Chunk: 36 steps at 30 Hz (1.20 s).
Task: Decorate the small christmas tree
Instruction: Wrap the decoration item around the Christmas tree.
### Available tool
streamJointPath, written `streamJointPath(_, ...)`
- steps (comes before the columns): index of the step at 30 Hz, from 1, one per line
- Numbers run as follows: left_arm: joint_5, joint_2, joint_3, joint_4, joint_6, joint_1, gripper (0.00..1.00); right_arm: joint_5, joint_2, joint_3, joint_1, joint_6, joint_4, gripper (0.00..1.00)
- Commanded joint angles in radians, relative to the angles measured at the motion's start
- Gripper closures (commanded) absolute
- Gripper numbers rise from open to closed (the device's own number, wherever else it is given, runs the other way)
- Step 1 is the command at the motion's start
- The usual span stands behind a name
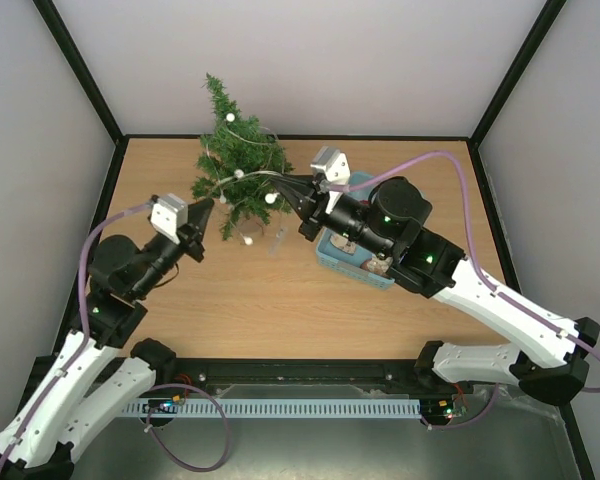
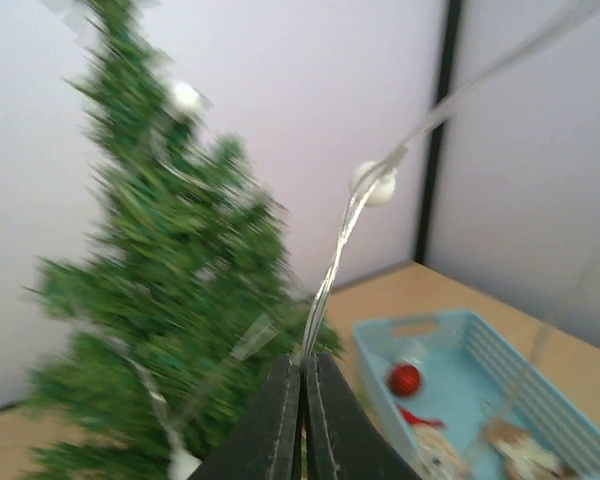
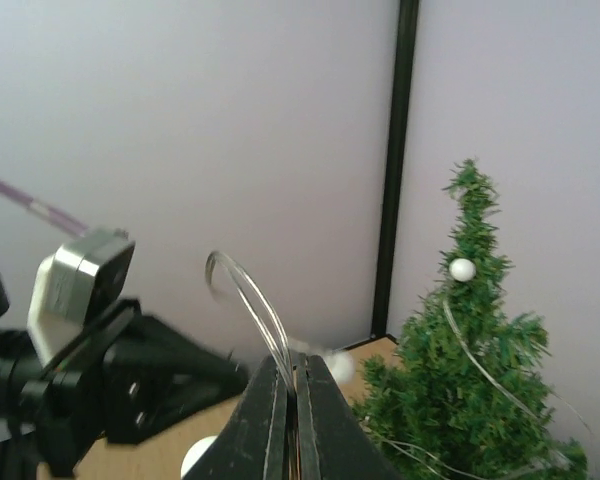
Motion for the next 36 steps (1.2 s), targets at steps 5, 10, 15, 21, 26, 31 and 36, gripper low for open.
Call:
streamJointPath(5,-0.431,0.107,0.161,-0.048,0.128,0.049,0.98,-0.197,0.025,0.061,0.006,-0.048,0.036,0.98)
streamJointPath(10,-0.343,0.198,0.219,-0.023,0.031,0.243,0.98,-0.160,0.130,0.161,0.007,-0.068,0.060,0.98)
streamJointPath(15,-0.185,0.290,0.289,0.035,-0.043,0.420,0.98,-0.166,0.237,0.272,0.007,-0.088,0.060,0.98)
streamJointPath(21,-0.095,0.438,0.452,0.063,-0.105,0.497,0.98,-0.112,0.317,0.403,0.007,-0.107,0.026,0.98)
streamJointPath(26,-0.021,0.570,0.571,0.047,-0.156,0.524,0.98,-0.065,0.359,0.469,0.006,-0.166,-0.007,0.98)
streamJointPath(31,-0.029,0.626,0.624,0.059,-0.152,0.555,0.98,-0.017,0.410,0.572,0.004,-0.198,-0.038,0.98)
streamJointPath(36,-0.027,0.703,0.721,0.031,-0.141,0.574,0.97,0.001,0.473,0.689,0.002,-0.211,-0.080,0.98)
